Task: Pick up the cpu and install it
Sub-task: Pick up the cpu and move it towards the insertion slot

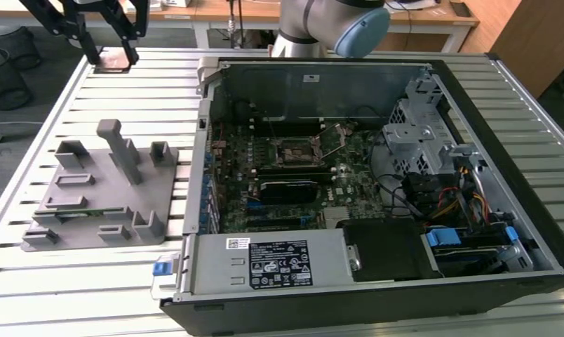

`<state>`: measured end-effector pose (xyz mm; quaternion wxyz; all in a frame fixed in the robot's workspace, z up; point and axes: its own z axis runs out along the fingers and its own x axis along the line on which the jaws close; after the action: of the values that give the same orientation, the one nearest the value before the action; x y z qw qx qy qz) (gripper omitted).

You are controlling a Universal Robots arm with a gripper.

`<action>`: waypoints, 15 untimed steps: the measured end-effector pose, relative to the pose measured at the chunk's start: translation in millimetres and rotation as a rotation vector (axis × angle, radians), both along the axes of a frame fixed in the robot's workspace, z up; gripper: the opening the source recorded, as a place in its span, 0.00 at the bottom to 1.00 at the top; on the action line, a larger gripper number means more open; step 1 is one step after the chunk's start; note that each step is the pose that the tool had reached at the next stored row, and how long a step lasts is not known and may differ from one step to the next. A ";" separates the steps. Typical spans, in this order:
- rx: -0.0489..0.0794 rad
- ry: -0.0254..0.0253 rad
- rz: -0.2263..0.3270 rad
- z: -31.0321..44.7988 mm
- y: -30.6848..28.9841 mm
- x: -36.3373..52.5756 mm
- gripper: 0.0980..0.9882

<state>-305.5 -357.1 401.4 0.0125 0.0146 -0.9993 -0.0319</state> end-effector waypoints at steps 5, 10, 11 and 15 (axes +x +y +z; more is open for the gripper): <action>0.000 0.0000 0.000 -0.2 0.0 1.1 0.48; 0.000 0.0000 0.000 -0.4 0.0 2.0 0.48; 0.000 0.0000 0.000 -0.4 0.0 2.2 0.48; 0.000 0.0000 0.000 -0.6 0.0 3.1 0.48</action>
<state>-302.4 -357.1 400.8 0.0125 0.0146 -0.9993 -0.0319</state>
